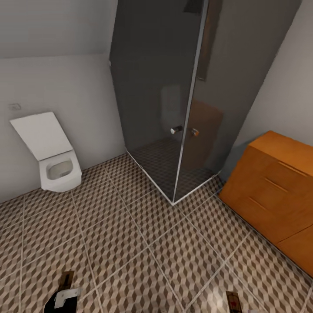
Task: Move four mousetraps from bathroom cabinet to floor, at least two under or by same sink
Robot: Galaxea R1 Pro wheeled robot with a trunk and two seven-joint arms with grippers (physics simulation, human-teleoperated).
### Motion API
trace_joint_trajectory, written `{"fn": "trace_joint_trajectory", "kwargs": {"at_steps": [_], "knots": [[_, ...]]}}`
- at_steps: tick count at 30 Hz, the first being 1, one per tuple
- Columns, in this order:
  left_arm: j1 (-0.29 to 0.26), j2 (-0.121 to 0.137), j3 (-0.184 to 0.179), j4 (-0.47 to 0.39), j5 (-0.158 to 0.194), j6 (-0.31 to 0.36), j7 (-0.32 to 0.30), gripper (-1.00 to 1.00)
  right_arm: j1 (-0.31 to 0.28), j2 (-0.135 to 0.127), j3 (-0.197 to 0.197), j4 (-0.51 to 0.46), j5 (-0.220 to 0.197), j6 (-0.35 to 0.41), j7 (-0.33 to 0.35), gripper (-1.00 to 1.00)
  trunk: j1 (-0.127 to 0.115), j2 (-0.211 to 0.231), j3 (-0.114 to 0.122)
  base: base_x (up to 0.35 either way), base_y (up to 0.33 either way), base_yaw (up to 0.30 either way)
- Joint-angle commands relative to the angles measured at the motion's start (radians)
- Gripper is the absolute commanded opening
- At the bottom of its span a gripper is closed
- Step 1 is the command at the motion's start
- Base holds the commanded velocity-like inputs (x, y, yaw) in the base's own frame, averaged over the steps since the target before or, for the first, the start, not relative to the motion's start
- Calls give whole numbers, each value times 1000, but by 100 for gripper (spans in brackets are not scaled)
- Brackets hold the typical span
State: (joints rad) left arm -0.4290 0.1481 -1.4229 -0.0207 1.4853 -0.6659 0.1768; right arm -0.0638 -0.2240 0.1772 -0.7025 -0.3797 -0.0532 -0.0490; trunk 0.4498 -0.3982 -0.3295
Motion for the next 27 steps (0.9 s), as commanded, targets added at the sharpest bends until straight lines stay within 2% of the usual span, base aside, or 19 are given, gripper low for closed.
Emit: {"fn": "trace_joint_trajectory", "kwargs": {"at_steps": [1,12,19,27], "knots": [[-1,1,-8,-2,1,-1,10,-100,-1,-2,7,0,-13,-5,-3,-100,0,-2,-2,-154,110,287],[-1,1,-8,-2,1,-2,10,-100,0,-1,7,0,-13,-5,-3,-100,0,-2,-2,-88,52,287],[-1,1,-8,-2,1,-2,10,-100,-1,-1,7,0,-12,-5,-3,-100,0,-2,-2,13,-110,287],[-1,1,-8,-2,1,-3,10,-100,-1,-1,7,0,-11,-5,-3,-100,0,-2,-2,131,-135,287]]}}
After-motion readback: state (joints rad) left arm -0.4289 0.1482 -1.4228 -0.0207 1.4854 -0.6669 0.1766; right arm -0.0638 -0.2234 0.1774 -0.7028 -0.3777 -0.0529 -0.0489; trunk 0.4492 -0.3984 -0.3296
